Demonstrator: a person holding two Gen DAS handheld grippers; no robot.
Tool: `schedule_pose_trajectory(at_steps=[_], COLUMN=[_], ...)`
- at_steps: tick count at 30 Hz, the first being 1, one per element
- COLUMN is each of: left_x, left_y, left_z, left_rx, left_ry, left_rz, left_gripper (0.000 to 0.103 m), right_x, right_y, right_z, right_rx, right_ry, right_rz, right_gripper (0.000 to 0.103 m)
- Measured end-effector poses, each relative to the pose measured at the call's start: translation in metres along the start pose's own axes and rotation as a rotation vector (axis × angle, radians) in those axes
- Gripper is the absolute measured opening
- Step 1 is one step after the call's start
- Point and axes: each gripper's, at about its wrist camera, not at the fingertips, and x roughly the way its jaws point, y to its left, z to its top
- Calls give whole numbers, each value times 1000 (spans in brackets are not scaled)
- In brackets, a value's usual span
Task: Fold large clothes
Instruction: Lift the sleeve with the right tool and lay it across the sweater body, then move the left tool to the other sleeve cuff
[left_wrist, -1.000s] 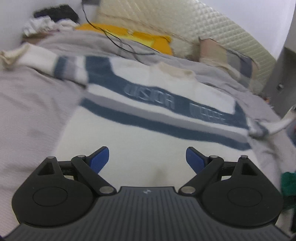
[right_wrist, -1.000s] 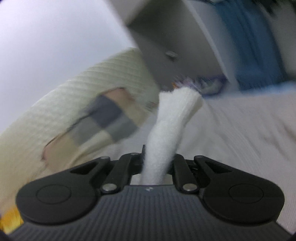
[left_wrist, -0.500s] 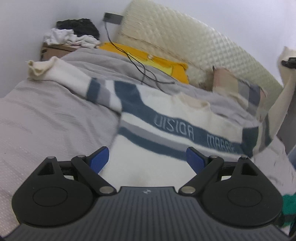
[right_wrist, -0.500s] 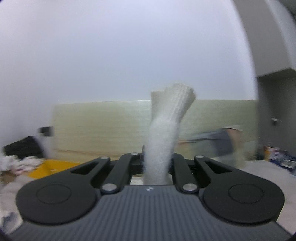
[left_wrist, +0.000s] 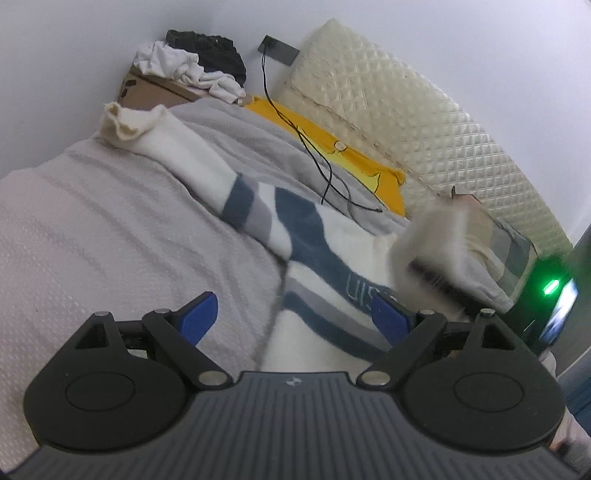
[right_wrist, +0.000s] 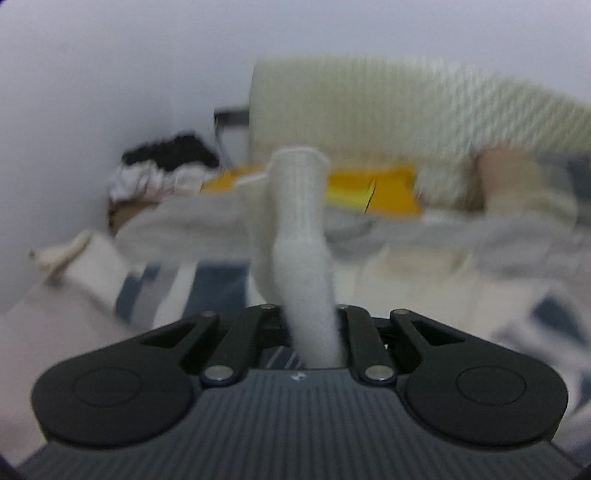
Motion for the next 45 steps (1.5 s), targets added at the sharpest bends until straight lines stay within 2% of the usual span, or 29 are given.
schedule_pose_trajectory(at_steps=[3,6,8,9,10,15,21,27,31,37,45], left_x=[5,11,16,18,21,28,19,0,-17,-45,-68], left_y=[2,-2,-7,-10,-13,-32,-59,-84,-97,-108,-120], left_z=[0,-1,-2,-1,-2,-8,-22,-41,-56,-77,-89], left_rx=[0,22,40,50,61,127,239,333,416,490,527], left_ry=[16,26,25,24,24,40,35,29,18,15,-11], left_rz=[-12,-20,-26,-26,-27,-69,-98,-124,-145,-154,-141], left_gripper=[93,93,93,93,93,93,92,93,93,93,93], right_x=[7,8,1,0,-6,-41,-102,-163,-202,-249,-280], right_y=[16,24,21,21,18,3,-20,-45,-52,-64,-64], right_z=[-28,-43,-48,-51,-51,-53,-52,-52,-55,-63,-82], right_rx=[-3,-5,21,34,49,95,109,144,111,173,242], right_ry=[93,152,181,191,197,198,150,80,16,-36,-16], right_rz=[25,55,86,103,123,172,160,108,53,15,-16], right_gripper=[13,20,35,48,54,54,54,54,54,54,54])
